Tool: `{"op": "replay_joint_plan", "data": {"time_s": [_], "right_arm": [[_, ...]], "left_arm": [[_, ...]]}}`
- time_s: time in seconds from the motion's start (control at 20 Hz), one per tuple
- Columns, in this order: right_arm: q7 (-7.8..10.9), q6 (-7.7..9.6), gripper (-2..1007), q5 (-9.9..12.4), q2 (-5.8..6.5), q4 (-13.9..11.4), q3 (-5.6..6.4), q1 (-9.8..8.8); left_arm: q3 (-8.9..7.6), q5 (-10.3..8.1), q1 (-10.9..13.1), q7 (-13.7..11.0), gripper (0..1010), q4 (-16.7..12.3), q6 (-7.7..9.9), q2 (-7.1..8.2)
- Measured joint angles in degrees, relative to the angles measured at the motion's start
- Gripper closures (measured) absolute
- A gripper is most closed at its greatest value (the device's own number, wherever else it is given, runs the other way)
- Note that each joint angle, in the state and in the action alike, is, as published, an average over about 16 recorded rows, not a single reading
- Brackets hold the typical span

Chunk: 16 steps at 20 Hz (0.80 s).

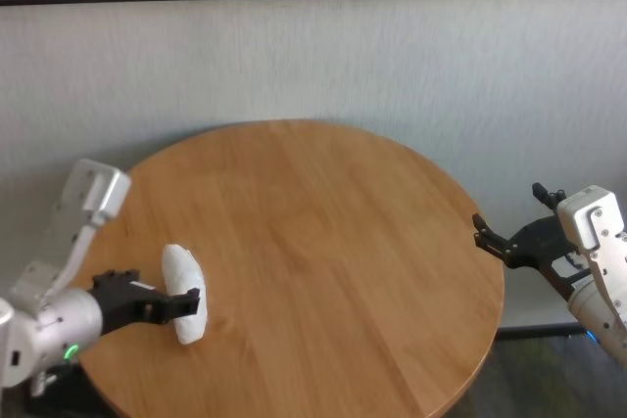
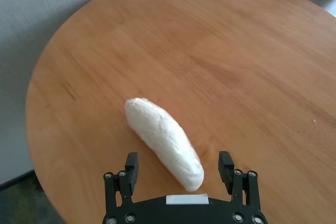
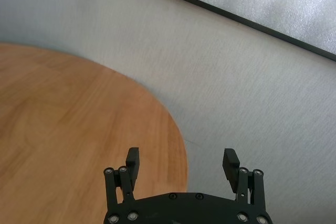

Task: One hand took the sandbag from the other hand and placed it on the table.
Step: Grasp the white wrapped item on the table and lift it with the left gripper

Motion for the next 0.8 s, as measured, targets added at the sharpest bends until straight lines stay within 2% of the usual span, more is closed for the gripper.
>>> {"op": "replay_joint_plan", "data": {"time_s": [0.15,0.35,0.55,0.8], "right_arm": [[0.0,0.0,4,0.0,0.0,0.0,0.0,0.0],[0.0,0.0,4,0.0,0.0,0.0,0.0,0.0],[0.0,0.0,4,0.0,0.0,0.0,0.0,0.0],[0.0,0.0,4,0.0,0.0,0.0,0.0,0.0]], "left_arm": [[0.96,0.87,-0.8,1.8,8,-0.4,2.52,-1.94],[2.12,2.23,-2.0,3.9,8,-0.2,4.79,-4.42],[3.01,3.6,-3.1,5.6,8,0.8,6.11,-6.71],[3.55,5.08,-4.3,7.4,8,2.8,6.93,-9.24]]}}
